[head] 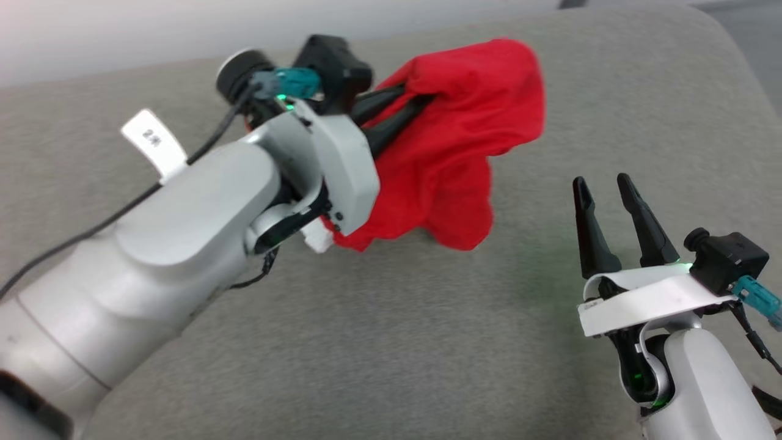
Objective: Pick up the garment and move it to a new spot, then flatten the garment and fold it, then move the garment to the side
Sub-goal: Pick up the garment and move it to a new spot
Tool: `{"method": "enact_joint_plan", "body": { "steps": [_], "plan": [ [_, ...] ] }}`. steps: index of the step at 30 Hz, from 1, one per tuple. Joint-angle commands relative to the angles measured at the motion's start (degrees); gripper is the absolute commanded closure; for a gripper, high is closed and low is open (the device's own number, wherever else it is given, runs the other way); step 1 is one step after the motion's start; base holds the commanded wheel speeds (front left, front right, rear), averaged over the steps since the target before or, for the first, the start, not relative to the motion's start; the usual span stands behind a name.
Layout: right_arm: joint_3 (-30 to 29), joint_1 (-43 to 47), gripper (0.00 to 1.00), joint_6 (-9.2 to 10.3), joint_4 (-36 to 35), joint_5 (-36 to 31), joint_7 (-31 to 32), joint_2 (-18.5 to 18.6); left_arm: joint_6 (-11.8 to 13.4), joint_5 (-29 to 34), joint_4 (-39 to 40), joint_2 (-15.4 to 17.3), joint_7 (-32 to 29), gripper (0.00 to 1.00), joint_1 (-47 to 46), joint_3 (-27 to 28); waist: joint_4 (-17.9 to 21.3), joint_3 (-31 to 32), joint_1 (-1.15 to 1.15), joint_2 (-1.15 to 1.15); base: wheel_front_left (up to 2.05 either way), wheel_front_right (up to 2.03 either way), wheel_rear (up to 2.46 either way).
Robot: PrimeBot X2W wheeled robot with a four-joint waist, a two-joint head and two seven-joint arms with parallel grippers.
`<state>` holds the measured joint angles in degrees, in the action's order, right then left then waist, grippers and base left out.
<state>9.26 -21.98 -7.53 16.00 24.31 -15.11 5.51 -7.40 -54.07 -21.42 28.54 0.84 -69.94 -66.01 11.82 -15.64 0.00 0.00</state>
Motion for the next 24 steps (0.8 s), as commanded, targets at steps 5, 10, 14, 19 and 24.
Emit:
{"method": "enact_joint_plan", "body": {
  "steps": [5,10,14,19,24],
  "plan": [
    [-2.11,-0.06,0.0,0.08,-0.66,1.45,-0.03,-1.68,-0.07,-2.66,-1.03,-0.01,2.43,1.0,-3.4,-6.24,9.27,-4.78,0.0,0.0,0.0,0.0,0.0],
    [-3.58,0.78,0.0,0.08,-0.62,2.5,-0.03,-2.42,-0.07,-0.23,1.34,3.72,-5.47,1.0,0.98,-7.47,11.56,-6.03,0.0,0.0,0.0,0.0,0.0],
    [-4.09,0.67,0.0,0.08,-0.91,2.98,-0.03,-2.59,-0.07,-0.58,3.97,8.0,-12.26,1.0,3.29,-7.25,12.22,-6.65,0.0,0.0,0.0,0.0,0.0],
    [-3.63,-0.37,0.0,0.08,-1.42,5.5,-0.04,-2.62,-0.07,3.21,6.93,12.42,-21.49,1.0,5.38,-7.4,12.57,-7.88,0.0,0.0,0.0,0.0,0.0],
    [-2.25,-1.58,0.0,0.08,-1.94,7.05,-0.04,-2.61,-0.03,4.38,6.42,14.49,-26.33,1.0,7.74,-7.9,13.76,-9.93,0.0,0.0,0.0,0.0,0.0]
  ]
}}
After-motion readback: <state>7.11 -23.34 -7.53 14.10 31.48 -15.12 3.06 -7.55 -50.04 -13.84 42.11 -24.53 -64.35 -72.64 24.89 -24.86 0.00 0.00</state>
